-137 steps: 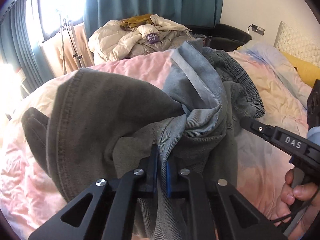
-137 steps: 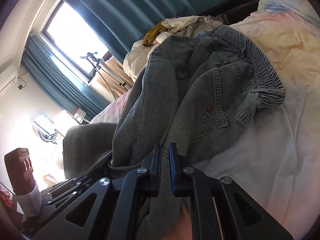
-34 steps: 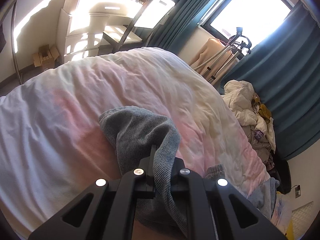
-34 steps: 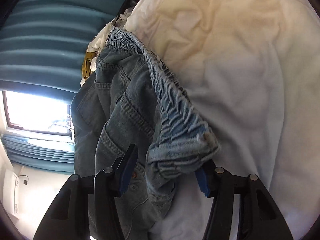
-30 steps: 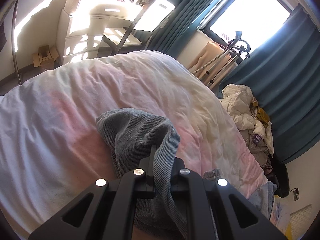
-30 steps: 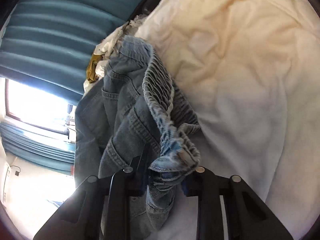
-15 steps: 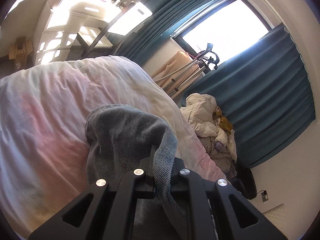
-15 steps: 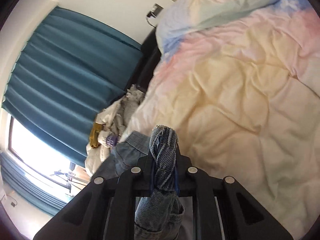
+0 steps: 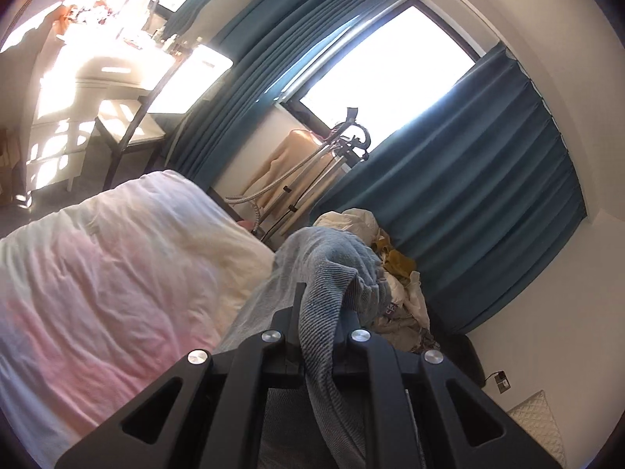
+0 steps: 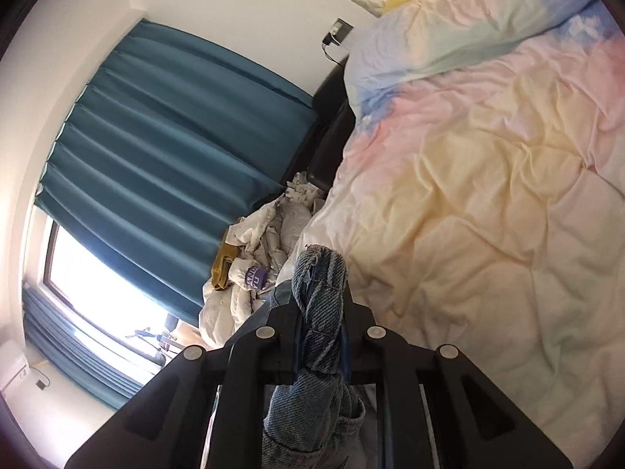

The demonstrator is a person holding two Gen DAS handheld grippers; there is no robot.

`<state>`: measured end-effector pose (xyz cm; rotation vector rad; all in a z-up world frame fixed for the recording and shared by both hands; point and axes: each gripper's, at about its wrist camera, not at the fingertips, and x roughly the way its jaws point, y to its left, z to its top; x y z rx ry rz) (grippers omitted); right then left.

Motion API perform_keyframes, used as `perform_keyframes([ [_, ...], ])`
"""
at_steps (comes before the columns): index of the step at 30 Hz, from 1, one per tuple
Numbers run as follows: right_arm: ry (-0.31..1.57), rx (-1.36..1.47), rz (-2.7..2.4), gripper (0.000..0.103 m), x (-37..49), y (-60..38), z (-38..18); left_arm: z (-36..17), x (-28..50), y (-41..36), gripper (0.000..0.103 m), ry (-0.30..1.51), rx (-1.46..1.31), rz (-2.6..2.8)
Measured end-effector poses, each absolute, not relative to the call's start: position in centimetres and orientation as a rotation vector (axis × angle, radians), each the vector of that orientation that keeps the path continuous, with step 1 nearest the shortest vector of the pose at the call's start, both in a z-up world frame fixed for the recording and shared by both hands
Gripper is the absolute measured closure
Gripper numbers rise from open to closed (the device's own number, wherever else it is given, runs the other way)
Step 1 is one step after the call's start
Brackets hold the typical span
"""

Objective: Fold clothes

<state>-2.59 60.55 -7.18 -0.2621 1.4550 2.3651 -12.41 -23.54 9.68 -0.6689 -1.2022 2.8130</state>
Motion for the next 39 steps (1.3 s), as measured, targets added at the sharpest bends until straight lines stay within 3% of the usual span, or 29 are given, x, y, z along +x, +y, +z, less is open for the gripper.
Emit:
perform_keyframes([
  [6, 1.512, -0.551, 2.223, 0.090, -2.2, 60.3, -10.8, -6.8, -7.2, -29.5, 0.097, -1.601, -1.254, 2.663],
  [9, 1.532, -0.659, 2.103, 0.090, -1.8, 60.5, -12.9, -10.4, -5.8, -30.6, 0.096, -1.808, -1.437, 2.448],
  [19, 1.411, -0.747, 2.077, 0.088, -1.0, 59.4, -13.6, -9.9, -3.3, -31.5, 0.083, -1.950, -1.358, 2.378],
  [22, 1.327, -0.708, 2.161, 0.088, -1.1, 58.4, -11.4, -8.5, -1.6, -32.4, 0.066, -1.978, -1.229, 2.468],
  [23, 1.292, -0.709, 2.186, 0.088, -1.4, 58.0, -10.7, -7.8, -0.9, -32.5, 0.057, -1.973, -1.160, 2.521],
  [27, 1.216, -0.723, 2.222, 0.088, -2.0, 57.3, -9.6, -4.9, -0.7, -32.1, 0.056, -1.771, -0.995, 2.744],
  [34, 1.230, -0.765, 2.175, 0.088, -2.4, 57.9, -11.0, -6.2, -7.4, -29.3, 0.056, -1.252, -1.368, 2.855],
  [39, 1.194, -0.786, 2.189, 0.088, -3.0, 57.6, -11.1, -7.7, -10.5, -27.7, 0.056, -1.013, -1.487, 2.884],
])
